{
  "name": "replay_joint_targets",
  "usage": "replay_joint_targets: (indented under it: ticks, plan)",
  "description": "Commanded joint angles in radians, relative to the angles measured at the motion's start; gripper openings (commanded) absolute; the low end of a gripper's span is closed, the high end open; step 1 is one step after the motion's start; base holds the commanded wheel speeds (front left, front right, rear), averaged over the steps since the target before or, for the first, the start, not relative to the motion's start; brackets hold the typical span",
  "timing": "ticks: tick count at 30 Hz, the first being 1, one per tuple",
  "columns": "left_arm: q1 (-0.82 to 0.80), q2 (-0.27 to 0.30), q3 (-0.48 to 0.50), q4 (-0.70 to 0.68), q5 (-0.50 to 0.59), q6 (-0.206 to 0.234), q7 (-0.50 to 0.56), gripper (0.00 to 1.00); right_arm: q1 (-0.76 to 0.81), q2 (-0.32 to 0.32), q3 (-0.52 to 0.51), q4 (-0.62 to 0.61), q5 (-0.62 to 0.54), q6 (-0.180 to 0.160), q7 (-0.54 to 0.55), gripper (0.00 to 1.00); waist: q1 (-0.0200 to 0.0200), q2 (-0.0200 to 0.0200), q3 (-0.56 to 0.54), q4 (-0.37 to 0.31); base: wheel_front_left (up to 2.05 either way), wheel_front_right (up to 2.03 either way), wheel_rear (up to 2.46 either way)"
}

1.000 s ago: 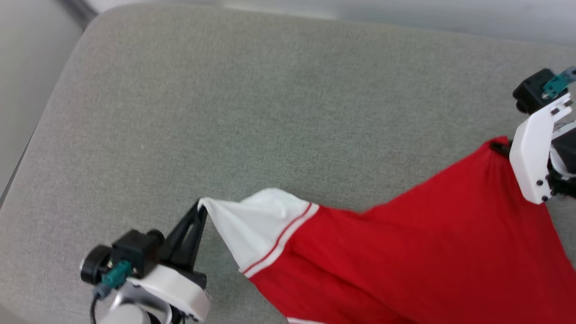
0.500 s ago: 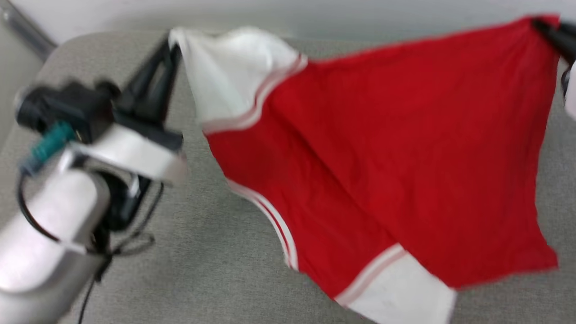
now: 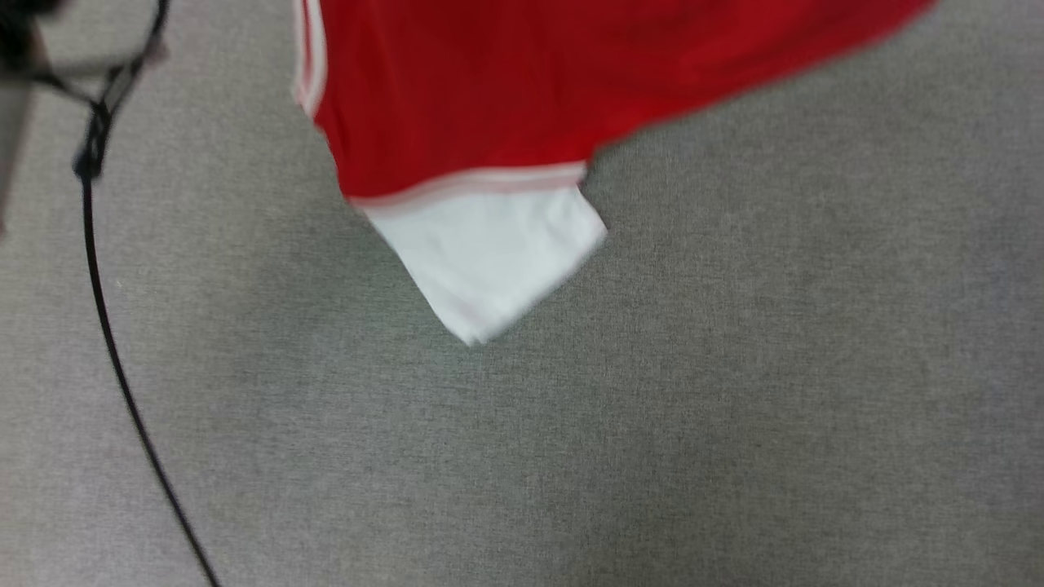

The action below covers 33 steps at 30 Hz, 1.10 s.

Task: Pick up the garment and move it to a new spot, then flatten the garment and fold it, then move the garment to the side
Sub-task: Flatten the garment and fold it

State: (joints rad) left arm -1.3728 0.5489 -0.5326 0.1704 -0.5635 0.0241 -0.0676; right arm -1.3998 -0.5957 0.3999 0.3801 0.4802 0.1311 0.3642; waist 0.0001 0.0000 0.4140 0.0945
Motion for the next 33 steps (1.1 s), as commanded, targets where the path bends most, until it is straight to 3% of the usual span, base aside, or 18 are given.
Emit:
replay_joint_targets:
  ticks: [1, 9, 15, 25, 33]
  plan:
    - [-0.046, -0.006, 0.005, 0.019, 0.010, -0.008, 0.001, 0.00, -0.035, 0.006, -0.003, 0.011, -0.017, -0.001, -0.005, 0.00, -0.0001, 0.0000, 0.026, -0.005, 0.00, 0.00, 0.00]
    - [-0.360, -0.050, 0.008, 0.213, 0.043, -0.081, -0.010, 0.00, -0.255, 0.060, -0.007, 0.113, -0.092, -0.001, -0.037, 0.00, -0.0001, 0.0000, 0.096, -0.005, 0.00, 0.00, 0.00]
    - [-0.415, -0.071, -0.006, 0.336, 0.039, -0.112, -0.053, 0.00, -0.308, 0.089, 0.025, 0.184, -0.102, -0.001, -0.085, 0.00, -0.0001, 0.0000, 0.131, -0.002, 0.00, 0.00, 0.00]
    - [-0.166, -0.082, -0.031, 0.472, -0.018, -0.132, -0.160, 0.00, -0.109, 0.104, 0.171, 0.291, -0.037, -0.001, -0.183, 0.00, -0.0001, 0.0000, 0.098, -0.009, 0.00, 0.00, 0.00]
    - [0.187, -0.076, -0.048, 0.424, -0.048, -0.112, -0.193, 0.00, 0.146, 0.081, 0.301, 0.298, 0.073, -0.001, -0.260, 0.00, -0.0001, 0.0000, -0.002, -0.008, 0.00, 0.00, 0.00]
